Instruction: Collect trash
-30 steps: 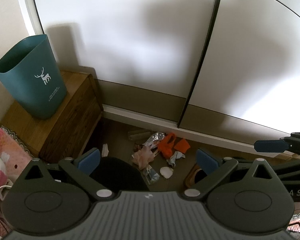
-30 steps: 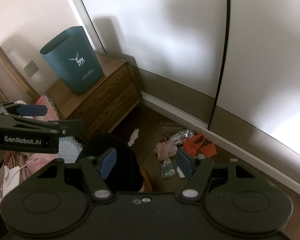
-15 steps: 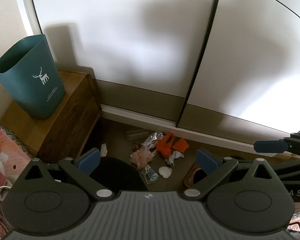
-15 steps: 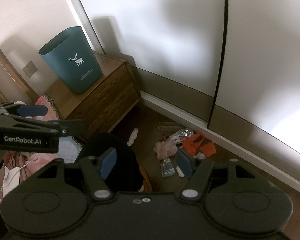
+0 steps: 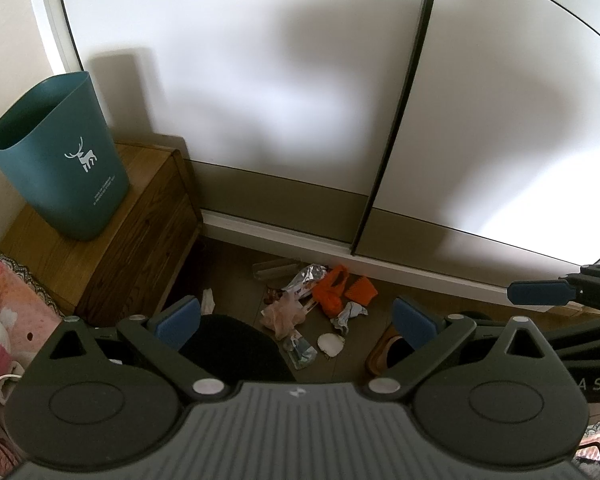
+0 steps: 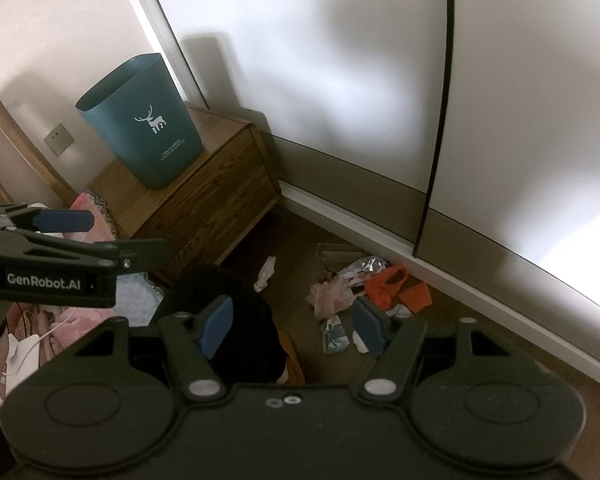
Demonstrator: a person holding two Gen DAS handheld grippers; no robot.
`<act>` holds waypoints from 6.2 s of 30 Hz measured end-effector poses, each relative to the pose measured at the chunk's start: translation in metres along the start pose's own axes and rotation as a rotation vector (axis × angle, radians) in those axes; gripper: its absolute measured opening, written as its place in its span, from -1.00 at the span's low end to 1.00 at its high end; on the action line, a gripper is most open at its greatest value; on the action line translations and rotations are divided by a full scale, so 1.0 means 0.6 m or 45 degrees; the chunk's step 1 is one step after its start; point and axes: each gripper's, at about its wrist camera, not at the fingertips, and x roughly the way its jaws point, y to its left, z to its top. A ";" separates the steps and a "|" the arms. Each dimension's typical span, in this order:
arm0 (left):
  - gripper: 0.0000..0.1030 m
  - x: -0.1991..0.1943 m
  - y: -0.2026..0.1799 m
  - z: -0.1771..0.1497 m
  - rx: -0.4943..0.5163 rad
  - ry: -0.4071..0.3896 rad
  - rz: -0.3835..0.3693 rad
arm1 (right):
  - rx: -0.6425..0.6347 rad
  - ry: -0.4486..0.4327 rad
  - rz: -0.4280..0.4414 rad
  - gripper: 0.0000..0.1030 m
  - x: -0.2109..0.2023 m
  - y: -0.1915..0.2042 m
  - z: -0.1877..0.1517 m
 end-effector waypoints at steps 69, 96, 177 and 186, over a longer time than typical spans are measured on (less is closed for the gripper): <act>0.99 0.922 0.093 0.061 0.461 0.185 -0.183 | 0.121 0.193 -0.142 0.25 0.859 -0.325 0.042; 0.99 1.218 0.052 -0.203 0.779 0.456 -0.442 | 0.948 0.521 -0.227 0.19 1.217 -0.377 -0.014; -0.79 0.468 0.271 0.080 0.107 -0.216 0.077 | -0.281 -0.164 0.015 -1.00 0.483 0.062 0.282; -0.78 0.751 0.287 0.023 0.070 0.148 0.003 | -0.198 0.022 -0.005 -1.00 0.631 0.015 0.281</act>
